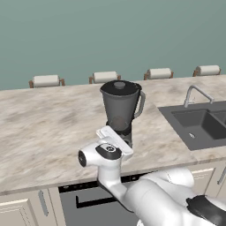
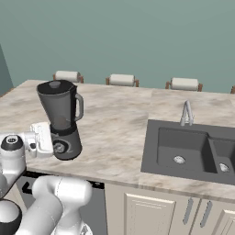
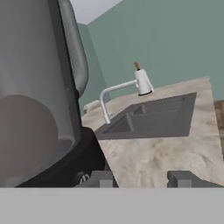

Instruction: Open the blender lid, put the peach in the blender, close the lid, and start the blender.

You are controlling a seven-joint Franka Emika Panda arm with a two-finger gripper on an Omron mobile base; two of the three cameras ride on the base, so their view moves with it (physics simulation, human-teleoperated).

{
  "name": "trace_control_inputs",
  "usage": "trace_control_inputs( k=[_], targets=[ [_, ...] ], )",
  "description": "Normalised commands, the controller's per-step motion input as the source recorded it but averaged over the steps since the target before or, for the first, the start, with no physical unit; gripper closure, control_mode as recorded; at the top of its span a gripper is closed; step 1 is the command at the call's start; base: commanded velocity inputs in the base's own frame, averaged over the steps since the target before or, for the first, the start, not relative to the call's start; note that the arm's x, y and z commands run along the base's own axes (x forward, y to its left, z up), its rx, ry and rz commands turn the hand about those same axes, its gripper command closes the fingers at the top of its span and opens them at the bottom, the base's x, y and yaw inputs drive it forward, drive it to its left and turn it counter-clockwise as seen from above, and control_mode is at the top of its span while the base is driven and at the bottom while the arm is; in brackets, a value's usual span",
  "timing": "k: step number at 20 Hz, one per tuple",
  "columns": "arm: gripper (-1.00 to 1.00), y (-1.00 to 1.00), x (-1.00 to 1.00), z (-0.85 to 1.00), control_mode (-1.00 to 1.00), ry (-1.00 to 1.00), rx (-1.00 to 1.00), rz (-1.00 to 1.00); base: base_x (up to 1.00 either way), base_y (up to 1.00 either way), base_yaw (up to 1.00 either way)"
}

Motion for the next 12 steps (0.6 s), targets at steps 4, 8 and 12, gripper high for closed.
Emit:
trace_control_inputs(
  k=[4, 8, 12],
  targets=[
    [-1.00, -0.16, 0.34, 0.00, -1.00, -0.18, 0.01, 0.10, 0.00, 0.00, 0.00],
    [-1.00, -0.10, 0.44, 0.00, -1.00, -0.14, 0.00, 0.11, 0.00, 0.00, 0.00],
    [-1.00, -0.04, 0.50, 0.00, -1.00, -0.15, 0.00, 0.11, 0.00, 0.00, 0.00]
  ],
)
